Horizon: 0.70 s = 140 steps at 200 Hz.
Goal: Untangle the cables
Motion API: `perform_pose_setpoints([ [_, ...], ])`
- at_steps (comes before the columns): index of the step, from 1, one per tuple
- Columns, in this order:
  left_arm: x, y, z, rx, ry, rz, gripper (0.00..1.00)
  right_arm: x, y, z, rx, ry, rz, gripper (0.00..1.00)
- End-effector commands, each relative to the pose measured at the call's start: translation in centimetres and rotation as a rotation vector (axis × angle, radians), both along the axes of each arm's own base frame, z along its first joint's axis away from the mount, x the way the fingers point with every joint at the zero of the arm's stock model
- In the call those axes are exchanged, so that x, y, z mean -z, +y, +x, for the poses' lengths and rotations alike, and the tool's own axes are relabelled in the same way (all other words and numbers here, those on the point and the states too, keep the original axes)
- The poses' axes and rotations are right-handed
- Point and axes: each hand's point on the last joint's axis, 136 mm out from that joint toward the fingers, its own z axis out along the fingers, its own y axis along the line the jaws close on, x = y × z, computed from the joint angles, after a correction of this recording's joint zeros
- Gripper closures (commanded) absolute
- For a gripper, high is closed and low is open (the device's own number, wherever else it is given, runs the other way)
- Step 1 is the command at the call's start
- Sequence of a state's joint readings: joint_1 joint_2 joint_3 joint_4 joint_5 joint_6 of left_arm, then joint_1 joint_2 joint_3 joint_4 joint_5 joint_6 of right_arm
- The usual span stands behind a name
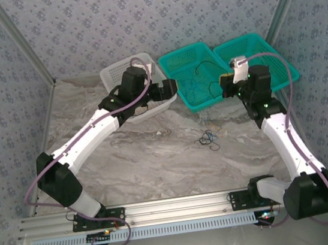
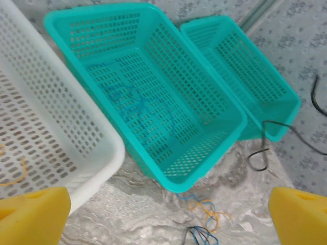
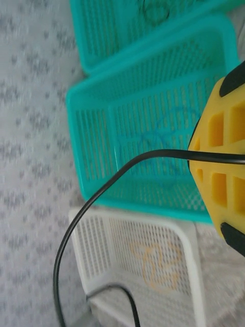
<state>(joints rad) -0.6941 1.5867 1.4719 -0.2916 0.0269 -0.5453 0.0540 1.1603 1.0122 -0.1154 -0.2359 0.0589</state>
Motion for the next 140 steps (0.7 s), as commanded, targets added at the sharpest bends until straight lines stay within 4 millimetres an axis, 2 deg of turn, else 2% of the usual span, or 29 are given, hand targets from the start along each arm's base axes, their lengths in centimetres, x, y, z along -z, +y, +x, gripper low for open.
perform_pose_setpoints([
  [1, 0.7, 2.3, 0.8, -0.108, -0.002, 0.028, 0.01, 0.4, -4.9, 2.0, 0.184, 0.06, -0.055, 1.0],
  [16, 1.1, 2.8, 0.9, -0.128, 0.007, 0.022, 0.01, 0.6, -7.9, 3.8, 0.266, 0.086, -0.074, 1.0],
  [19, 1.2, 2.9, 1.0, -0.131, 0.009, 0.019, 0.01, 1.3, -8.5, 4.1, 0.281, 0.105, -0.079, 1.0],
  [23, 1.4, 3.0, 1.0, -0.133, 0.011, 0.02, 0.01, 0.2, -9.5, 4.9, 0.311, 0.088, -0.085, 1.0],
  [42, 1.9, 3.5, 0.9, -0.143, 0.019, 0.019, 0.01, 0.2, -13.1, 7.2, 0.413, 0.105, -0.111, 1.0],
  [65, 2.5, 3.9, 0.7, -0.149, 0.03, 0.014, 0.01, 1.2, -17.1, 10.1, 0.507, 0.136, -0.168, 1.0],
  [81, 2.9, 3.9, 0.5, -0.145, 0.039, 0.008, 0.01, 3.0, -19.7, 12.2, 0.589, 0.191, -0.21, 1.0],
  [82, 2.9, 3.9, 0.4, -0.145, 0.04, 0.008, 0.01, 3.6, -20.0, 12.3, 0.597, 0.208, -0.215, 0.98],
  [90, 3.2, 3.9, 0.4, -0.142, 0.048, 0.006, 0.01, 4.0, -20.9, 13.2, 0.631, 0.23, -0.231, 0.86],
  [102, 3.6, 3.8, 0.2, -0.137, 0.06, 0.002, 0.01, 5.7, -21.8, 14.0, 0.667, 0.307, -0.245, 0.59],
  [107, 3.7, 3.8, 0.1, -0.135, 0.065, 0.0, 0.01, 5.7, -22.0, 14.2, 0.679, 0.318, -0.247, 0.48],
  [140, 4.6, 3.6, -0.1, -0.135, 0.093, -0.011, 0.01, 6.2, -21.7, 13.3, 0.738, 0.35, -0.234, 0.12],
])
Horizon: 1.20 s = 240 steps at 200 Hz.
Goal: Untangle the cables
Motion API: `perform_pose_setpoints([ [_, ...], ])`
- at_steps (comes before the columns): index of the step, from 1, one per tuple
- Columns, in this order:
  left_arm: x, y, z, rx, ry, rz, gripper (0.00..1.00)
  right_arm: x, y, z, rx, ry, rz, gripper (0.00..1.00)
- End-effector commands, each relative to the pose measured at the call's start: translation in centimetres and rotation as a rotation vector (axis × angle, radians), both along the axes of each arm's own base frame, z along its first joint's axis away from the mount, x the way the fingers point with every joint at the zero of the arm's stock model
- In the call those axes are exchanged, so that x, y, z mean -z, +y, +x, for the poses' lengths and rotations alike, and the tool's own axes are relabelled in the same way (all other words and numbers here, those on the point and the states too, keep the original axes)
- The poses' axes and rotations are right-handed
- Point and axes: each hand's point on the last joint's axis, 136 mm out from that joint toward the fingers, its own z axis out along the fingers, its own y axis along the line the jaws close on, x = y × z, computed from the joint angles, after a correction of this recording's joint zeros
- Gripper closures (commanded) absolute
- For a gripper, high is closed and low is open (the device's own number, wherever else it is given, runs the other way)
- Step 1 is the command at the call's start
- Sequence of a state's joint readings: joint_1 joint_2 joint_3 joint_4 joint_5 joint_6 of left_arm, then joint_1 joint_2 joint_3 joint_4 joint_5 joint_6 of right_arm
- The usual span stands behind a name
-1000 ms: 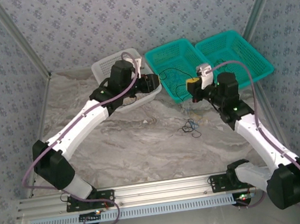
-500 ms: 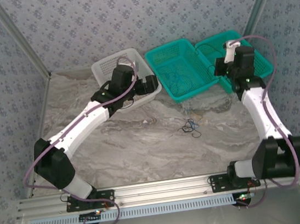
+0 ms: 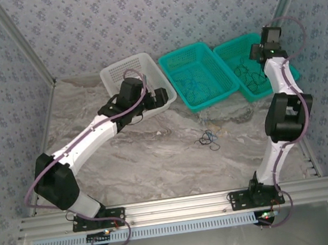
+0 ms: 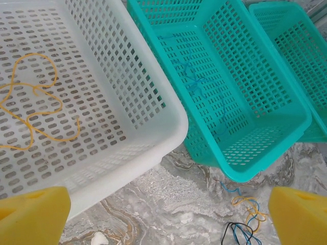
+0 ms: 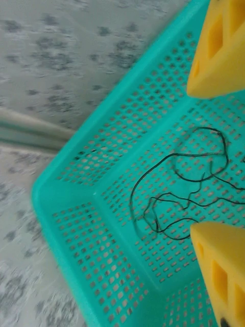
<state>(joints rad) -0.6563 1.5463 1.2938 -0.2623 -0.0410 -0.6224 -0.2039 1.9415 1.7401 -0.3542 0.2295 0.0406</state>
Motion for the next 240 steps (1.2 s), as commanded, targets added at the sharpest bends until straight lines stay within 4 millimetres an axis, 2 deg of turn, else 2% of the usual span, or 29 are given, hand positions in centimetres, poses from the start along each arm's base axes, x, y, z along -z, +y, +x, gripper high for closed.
perform_pose_setpoints([
  [1, -1.1, -0.1, -0.2, -0.002, -0.013, -0.054, 0.01, -0.8, -0.3, -1.9, 0.081, 0.04, -0.013, 0.1],
  [4, -1.0, -0.2, -0.2, -0.002, -0.012, -0.056, 0.01, -0.8, -0.4, -2.1, 0.086, 0.04, -0.003, 0.02],
  [8, -1.0, -0.2, -0.2, -0.001, -0.011, -0.058, 0.01, -0.7, -0.2, -2.3, 0.084, 0.043, 0.009, 0.0],
  [42, -0.6, -1.0, 0.1, 0.016, 0.009, -0.074, 0.01, -0.7, 1.3, -4.6, 0.076, 0.032, 0.078, 0.0],
  [77, 0.8, -2.3, 0.3, 0.034, 0.053, -0.105, 0.01, -1.4, 3.8, -8.2, 0.039, -0.025, 0.166, 0.0],
  [115, 2.1, -4.1, 0.3, 0.063, 0.094, -0.111, 0.01, -2.4, 8.3, -12.6, -0.052, -0.121, 0.298, 0.0],
  [117, 2.2, -4.2, 0.3, 0.065, 0.095, -0.11, 0.01, -1.5, 8.5, -13.1, -0.053, -0.105, 0.309, 0.0],
  [121, 2.3, -4.4, 0.3, 0.068, 0.099, -0.109, 0.01, -0.9, 9.1, -13.6, -0.062, -0.099, 0.325, 0.0],
  [162, 3.3, -6.7, -0.1, 0.116, 0.132, -0.093, 0.01, 1.3, 13.3, -18.6, -0.103, -0.094, 0.425, 0.0],
  [194, 4.4, -8.2, -0.8, 0.151, 0.158, -0.06, 0.01, 2.6, 16.9, -21.4, -0.179, -0.088, 0.504, 0.01],
  [220, 5.5, -9.4, -1.8, 0.178, 0.186, -0.026, 0.01, 4.7, 19.8, -23.4, -0.279, -0.015, 0.522, 0.01],
  [240, 6.7, -9.6, -2.5, 0.185, 0.24, -0.014, 0.01, 6.3, 21.9, -24.7, -0.33, 0.077, 0.54, 0.02],
])
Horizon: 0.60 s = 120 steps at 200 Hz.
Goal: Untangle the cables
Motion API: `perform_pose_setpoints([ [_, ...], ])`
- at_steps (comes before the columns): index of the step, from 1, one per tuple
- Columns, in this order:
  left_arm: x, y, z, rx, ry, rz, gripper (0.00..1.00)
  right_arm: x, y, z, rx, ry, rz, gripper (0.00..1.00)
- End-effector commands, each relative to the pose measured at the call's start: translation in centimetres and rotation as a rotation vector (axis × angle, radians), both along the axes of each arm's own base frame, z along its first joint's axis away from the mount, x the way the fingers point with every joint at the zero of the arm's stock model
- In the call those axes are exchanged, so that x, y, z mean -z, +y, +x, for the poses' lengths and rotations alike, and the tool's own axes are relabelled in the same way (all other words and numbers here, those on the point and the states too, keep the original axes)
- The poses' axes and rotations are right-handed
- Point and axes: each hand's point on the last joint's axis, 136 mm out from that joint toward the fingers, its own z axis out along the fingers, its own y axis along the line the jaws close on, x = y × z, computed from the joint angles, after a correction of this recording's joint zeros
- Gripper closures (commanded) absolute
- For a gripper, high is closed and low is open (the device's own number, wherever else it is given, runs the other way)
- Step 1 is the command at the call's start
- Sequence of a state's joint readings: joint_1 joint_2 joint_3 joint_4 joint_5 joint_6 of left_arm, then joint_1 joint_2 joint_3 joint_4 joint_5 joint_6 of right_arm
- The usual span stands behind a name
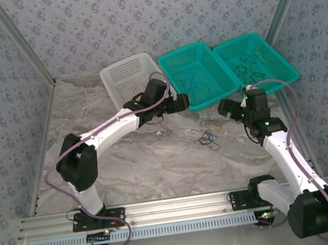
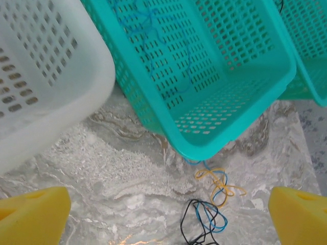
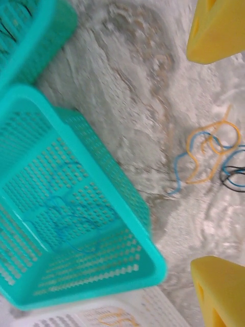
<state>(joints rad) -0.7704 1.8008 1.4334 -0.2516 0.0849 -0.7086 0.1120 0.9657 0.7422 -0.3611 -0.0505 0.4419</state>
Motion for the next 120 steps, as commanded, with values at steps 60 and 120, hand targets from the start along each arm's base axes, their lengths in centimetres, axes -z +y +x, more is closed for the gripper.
perform_pose_setpoints([
  [60, 3.7, 0.6, -3.1, -0.031, 0.139, 0.05, 0.01, 5.9, 6.1, -3.0, -0.061, 0.249, 0.041, 0.08],
  [120, 5.4, -0.4, -4.3, 0.009, 0.189, 0.023, 0.01, 10.0, 6.3, -2.7, -0.091, 0.329, -0.104, 0.29],
])
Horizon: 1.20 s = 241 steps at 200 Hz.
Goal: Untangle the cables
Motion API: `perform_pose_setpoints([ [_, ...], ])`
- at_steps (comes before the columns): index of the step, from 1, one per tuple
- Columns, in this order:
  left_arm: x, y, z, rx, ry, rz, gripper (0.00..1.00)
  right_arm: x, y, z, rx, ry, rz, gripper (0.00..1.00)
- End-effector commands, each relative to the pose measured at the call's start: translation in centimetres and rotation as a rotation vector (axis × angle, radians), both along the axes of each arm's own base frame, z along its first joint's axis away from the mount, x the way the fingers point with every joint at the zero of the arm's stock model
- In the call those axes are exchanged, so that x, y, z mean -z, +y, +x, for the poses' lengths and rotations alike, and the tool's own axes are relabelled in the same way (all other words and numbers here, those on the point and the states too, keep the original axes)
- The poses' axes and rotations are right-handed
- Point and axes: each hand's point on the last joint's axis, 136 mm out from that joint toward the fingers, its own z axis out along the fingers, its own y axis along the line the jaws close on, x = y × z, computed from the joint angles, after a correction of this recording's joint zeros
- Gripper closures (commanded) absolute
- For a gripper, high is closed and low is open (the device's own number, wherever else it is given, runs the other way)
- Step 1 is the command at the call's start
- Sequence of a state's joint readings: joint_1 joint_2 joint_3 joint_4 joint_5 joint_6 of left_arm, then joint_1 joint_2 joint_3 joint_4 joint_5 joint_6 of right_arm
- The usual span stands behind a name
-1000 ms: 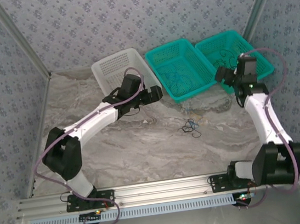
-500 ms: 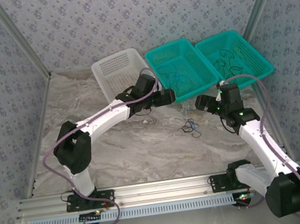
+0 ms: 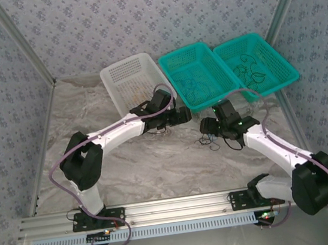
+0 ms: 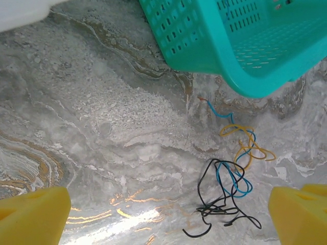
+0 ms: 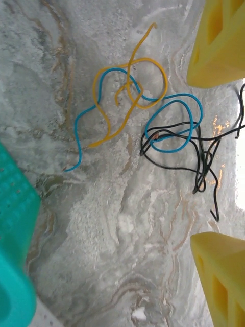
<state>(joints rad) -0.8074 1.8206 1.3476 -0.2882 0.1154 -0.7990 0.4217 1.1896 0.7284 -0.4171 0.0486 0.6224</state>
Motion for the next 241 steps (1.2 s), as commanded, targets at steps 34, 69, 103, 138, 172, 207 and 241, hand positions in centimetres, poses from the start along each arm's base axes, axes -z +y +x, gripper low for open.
perform_pose_setpoints([
  [34, 0.7, -0.6, -0.9, 0.005, 0.034, -0.022, 0.01, 2.7, -2.0, 1.7, -0.05, 0.017, -0.19, 0.38],
  [69, 0.9, -0.5, -1.0, 0.0, 0.038, -0.019, 0.01, 2.9, -2.5, 3.2, -0.093, -0.007, -0.236, 0.39],
  [103, 1.0, -0.5, -1.0, 0.002, 0.036, -0.02, 0.01, 3.5, -2.4, 4.5, -0.146, 0.0, -0.248, 0.41],
  [138, 1.1, -0.7, -1.0, 0.02, 0.024, -0.021, 0.01, 4.4, -1.9, 5.7, -0.18, 0.004, -0.247, 0.64],
  [172, -0.3, -1.8, -1.3, 0.139, -0.095, -0.034, 0.01, 2.9, -1.3, 5.2, -0.215, -0.026, -0.243, 1.0],
  [207, -1.5, -3.5, -1.7, 0.279, -0.234, -0.098, 0.01, -0.5, 0.2, 3.7, -0.302, -0.134, -0.149, 1.0],
  [241, -2.0, -6.0, -2.6, 0.4, -0.409, -0.122, 0.01, -3.4, 2.0, 2.2, -0.398, -0.239, -0.001, 1.0],
])
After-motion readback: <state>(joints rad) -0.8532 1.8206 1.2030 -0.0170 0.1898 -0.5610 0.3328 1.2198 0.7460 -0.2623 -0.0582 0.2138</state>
